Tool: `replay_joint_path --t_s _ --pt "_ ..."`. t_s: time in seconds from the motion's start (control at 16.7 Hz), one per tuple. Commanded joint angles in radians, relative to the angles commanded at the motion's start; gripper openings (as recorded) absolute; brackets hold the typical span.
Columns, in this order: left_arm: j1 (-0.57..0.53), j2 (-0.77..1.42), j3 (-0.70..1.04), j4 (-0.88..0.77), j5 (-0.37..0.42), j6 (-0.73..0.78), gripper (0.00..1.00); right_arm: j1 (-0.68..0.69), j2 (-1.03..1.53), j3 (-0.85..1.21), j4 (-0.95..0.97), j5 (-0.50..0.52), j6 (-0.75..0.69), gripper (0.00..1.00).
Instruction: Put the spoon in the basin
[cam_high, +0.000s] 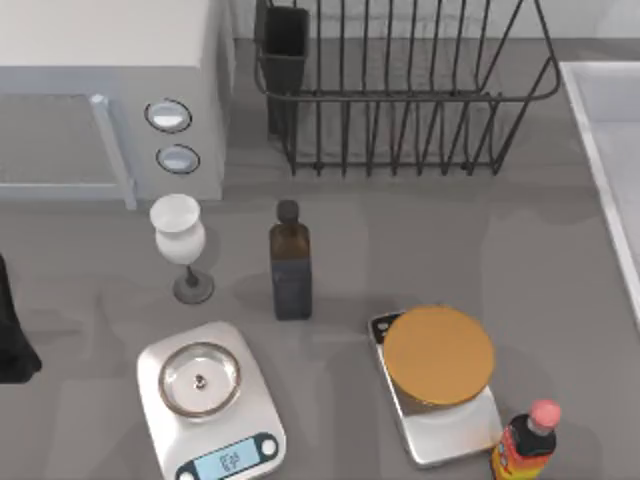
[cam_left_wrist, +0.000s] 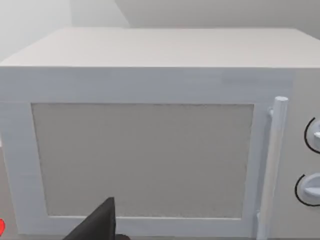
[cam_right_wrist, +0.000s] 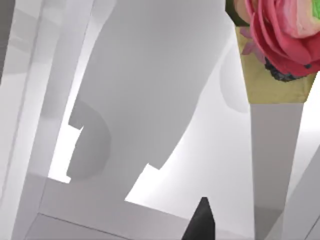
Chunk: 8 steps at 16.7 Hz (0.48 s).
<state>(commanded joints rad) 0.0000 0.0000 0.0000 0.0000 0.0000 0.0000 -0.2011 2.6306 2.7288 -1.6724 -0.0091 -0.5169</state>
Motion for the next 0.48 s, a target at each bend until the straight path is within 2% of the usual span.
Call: replay_joint_path --t_s 0.24,0.48 --pt "0.0 0.0 0.0 0.0 0.0 0.0 1.0 0.043 0.107 0.158 -0.031 0.005 0.049 0.0" --pt "0.0 0.0 0.0 0.0 0.0 0.0 1.0 0.048 0.118 0.174 -0.033 0.006 0.055 0.0"
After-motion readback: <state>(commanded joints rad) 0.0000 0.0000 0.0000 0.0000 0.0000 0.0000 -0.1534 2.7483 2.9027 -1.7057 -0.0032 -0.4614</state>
